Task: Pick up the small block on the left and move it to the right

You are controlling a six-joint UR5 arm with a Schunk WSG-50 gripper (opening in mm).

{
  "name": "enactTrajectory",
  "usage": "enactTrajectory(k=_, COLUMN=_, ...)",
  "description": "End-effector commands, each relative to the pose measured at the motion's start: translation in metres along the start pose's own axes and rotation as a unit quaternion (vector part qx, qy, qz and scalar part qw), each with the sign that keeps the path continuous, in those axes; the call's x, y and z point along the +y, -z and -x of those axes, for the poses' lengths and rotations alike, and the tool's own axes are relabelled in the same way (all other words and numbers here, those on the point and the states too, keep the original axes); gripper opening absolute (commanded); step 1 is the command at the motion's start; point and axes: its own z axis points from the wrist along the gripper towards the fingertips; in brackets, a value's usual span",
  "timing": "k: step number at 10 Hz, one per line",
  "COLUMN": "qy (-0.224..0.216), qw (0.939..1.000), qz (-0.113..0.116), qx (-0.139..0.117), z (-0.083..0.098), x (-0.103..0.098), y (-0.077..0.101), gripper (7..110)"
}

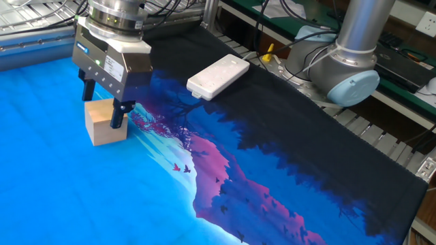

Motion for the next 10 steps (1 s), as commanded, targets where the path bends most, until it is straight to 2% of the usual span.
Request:
enactTrajectory(k=1, qy=-0.007, qw=1.0000, qz=0.005, qx=-0.004, z=0.002, x=0.001, y=-0.003, gripper=88)
enactTrajectory(k=5, qy=-0.017, qw=0.9997, qz=0.012, qx=-0.016, z=0.002, x=0.003, y=-0.011, gripper=88)
enactTrajectory(k=10, qy=-0.014, qw=0.9995, qz=0.020, qx=-0.020, z=-0.012, x=0.004, y=-0.003, gripper=88)
